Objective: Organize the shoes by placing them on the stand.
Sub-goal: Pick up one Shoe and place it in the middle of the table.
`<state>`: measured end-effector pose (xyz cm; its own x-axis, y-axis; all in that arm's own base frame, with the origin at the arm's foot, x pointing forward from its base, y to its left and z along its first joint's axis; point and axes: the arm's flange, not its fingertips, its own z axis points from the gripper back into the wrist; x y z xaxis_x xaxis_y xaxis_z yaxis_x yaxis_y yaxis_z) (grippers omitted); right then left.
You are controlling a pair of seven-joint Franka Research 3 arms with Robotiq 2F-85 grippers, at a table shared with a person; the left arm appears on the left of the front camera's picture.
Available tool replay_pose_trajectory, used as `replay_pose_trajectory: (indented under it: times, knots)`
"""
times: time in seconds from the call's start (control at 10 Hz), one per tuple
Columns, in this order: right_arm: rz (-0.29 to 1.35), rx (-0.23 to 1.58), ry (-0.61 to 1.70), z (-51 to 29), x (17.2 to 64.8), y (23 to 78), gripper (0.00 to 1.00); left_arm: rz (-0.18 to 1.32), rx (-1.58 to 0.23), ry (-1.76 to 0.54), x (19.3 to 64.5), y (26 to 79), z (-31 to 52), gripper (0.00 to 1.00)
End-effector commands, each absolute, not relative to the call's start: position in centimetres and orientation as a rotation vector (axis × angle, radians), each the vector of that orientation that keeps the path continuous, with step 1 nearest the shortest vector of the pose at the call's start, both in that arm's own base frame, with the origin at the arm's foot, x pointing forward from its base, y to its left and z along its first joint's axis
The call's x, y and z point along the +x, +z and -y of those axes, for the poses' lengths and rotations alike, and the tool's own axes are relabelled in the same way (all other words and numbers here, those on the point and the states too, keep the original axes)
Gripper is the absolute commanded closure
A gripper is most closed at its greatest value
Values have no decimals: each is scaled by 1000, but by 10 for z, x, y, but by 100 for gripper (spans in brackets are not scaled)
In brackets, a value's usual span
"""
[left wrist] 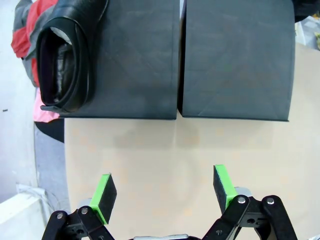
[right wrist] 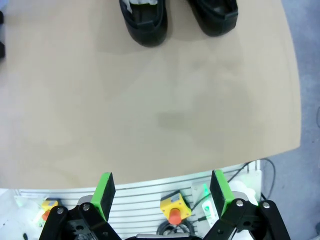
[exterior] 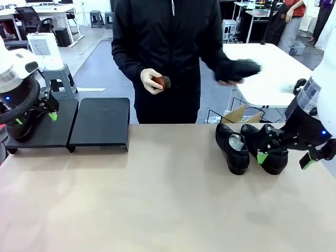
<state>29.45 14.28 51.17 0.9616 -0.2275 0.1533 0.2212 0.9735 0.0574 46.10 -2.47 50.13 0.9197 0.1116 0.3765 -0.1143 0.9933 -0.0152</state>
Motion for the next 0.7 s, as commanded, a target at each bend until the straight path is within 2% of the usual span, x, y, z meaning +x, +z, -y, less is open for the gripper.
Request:
replay_pose_trajectory:
  times: [0.0, 0.2, 0.6]
  knots:
    - [143, 39, -245, -137, 359, 500, 0, 395, 24, 111, 460, 502, 23, 0]
    - [194, 69, -169, -147, 423, 490, 0, 395, 24, 111, 460, 502, 23, 0]
    - [105, 15, -108, -183, 500, 437, 0, 395, 24, 111, 460, 502, 23, 0]
